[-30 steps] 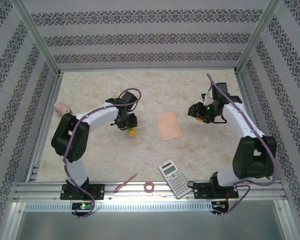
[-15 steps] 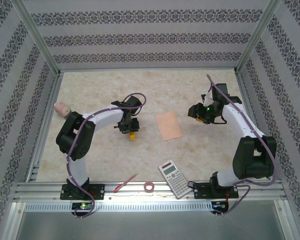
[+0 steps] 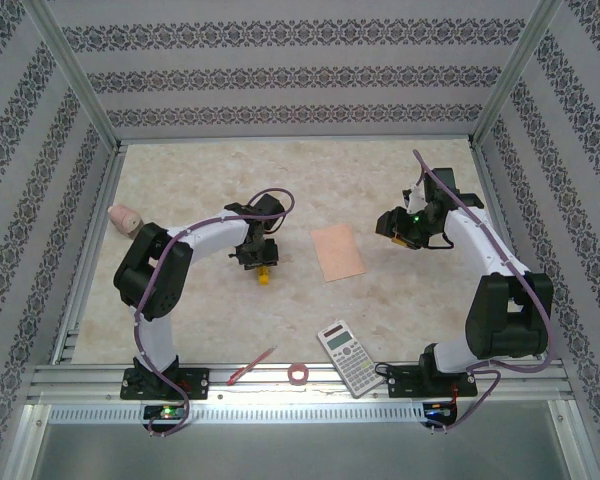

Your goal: Place the letter into the envelope and seal it

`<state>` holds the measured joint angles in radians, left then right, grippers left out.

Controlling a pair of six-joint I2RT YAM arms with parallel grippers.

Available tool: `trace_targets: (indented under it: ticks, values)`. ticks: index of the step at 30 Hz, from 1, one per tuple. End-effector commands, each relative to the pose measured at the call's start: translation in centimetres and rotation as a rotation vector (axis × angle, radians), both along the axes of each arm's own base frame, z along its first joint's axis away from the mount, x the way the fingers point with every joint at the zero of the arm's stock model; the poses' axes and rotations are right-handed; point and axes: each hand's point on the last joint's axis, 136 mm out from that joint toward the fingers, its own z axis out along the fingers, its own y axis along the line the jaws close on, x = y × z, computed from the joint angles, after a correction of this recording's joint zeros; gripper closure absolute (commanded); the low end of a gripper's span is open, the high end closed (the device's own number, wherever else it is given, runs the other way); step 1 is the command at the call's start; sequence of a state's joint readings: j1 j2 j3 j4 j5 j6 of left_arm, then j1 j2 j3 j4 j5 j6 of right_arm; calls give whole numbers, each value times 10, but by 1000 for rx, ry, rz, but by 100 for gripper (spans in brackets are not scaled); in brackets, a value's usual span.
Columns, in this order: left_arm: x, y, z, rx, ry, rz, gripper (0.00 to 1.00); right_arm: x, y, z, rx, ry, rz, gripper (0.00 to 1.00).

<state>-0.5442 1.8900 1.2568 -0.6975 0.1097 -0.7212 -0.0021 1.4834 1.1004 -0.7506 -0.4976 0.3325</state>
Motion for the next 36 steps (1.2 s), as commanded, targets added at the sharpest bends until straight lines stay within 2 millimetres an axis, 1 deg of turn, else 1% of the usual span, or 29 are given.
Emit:
trace_targets:
  ticks: [1, 10, 12, 15, 18, 24, 27, 28, 29, 31, 32, 36]
  values:
    - [-9, 4, 0, 45, 26, -18, 53, -1, -4, 6, -7, -30, 5, 48]
    - [-7, 5, 6, 52, 10, -21, 51, 0, -4, 7, -9, -34, 5, 48]
    - [-6, 6, 10, 58, 2, -22, 51, 0, -4, 8, -9, -36, 6, 48]
    - [-1, 8, 20, 69, -27, -28, 49, 1, -4, 9, -8, -40, 5, 48]
    - [3, 8, 33, 65, -59, -35, 43, 3, -4, 12, -11, -48, 4, 48]
    - [14, 0, 63, 21, -134, -48, 32, 7, -5, 17, -16, -64, -1, 48]
    - [23, -4, 81, -10, -200, -66, 21, 10, -8, 22, -30, -85, -6, 47]
    - [27, -5, 89, -27, -235, -76, 15, 12, -9, 24, -40, -96, -12, 42]
    - [31, -6, 97, -49, -270, -83, 8, 14, -11, 28, -45, -110, -17, 33]
    - [41, -6, 115, -90, -355, -94, 0, 20, -14, 35, -56, -142, -32, 19]
    - [47, -4, 125, -110, -406, -102, 0, 24, -16, 39, -68, -161, -42, 3]
    - [63, 13, 161, -186, -583, -99, 0, 38, -25, 61, -111, -270, -85, 2]
